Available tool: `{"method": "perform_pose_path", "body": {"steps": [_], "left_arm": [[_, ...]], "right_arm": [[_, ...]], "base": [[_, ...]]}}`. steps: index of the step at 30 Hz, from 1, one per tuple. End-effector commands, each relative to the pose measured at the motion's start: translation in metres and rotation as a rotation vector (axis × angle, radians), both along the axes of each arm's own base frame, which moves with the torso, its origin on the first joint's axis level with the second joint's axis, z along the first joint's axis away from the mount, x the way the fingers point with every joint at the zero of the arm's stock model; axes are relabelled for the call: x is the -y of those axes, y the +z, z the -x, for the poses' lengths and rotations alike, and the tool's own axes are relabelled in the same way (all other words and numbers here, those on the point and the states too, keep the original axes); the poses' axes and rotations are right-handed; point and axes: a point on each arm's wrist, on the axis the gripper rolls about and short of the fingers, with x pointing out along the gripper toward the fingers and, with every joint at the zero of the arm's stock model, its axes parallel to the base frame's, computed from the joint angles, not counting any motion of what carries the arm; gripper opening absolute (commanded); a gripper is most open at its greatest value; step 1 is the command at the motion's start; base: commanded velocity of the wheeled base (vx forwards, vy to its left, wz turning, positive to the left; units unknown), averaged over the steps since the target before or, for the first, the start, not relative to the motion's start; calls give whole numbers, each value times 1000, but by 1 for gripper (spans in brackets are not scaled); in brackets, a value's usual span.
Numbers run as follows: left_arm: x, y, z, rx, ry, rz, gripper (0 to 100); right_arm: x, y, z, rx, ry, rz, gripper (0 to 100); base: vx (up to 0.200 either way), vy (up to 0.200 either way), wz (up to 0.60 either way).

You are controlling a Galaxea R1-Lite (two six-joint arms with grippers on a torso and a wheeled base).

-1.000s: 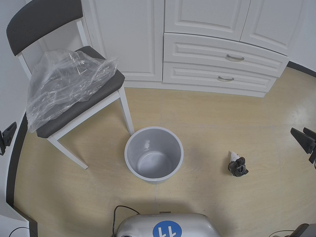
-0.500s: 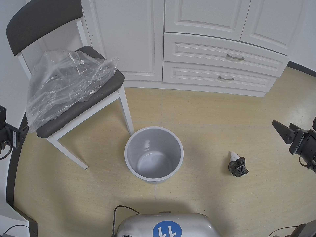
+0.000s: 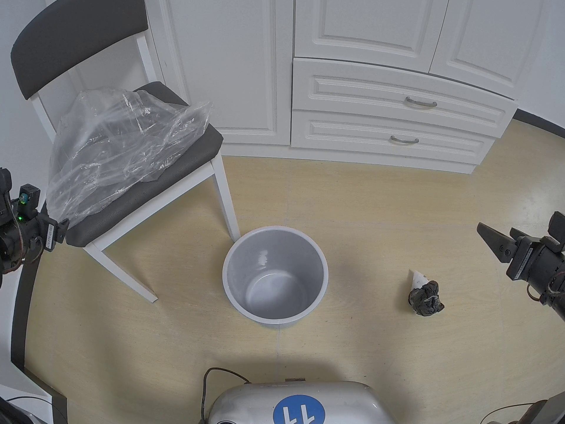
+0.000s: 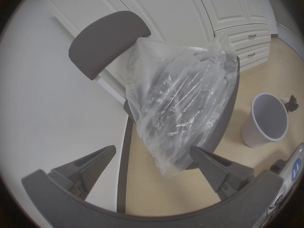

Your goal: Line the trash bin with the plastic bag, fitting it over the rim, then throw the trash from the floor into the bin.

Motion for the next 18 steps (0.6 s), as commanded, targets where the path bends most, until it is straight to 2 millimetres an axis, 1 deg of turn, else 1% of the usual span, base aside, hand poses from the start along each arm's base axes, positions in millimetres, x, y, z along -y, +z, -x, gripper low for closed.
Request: {"method": "perform_pose_path", "body": {"steps": [1,5,8,14,18], "left_arm": [[-7,-12,-19,-38,10,15,100],[-11,-11,-28,-12,20,9,100],[-13,-5,-31,33,24,0,100],[-17,4,-30,82,38,-11,100],[-16,3,-28,90,41,7,100]], "right_arm": [[0,2,0,7,0,-3,100],[0,2,0,11,0,-5,100],[0,5,1,21,0,-8,100],[0,5,1,24,1,-9,100],[1,5,2,26,1,-10,100]], "base": [[0,0,0],[0,0,0],[0,0,0],[0,0,0],[0,0,0]]}}
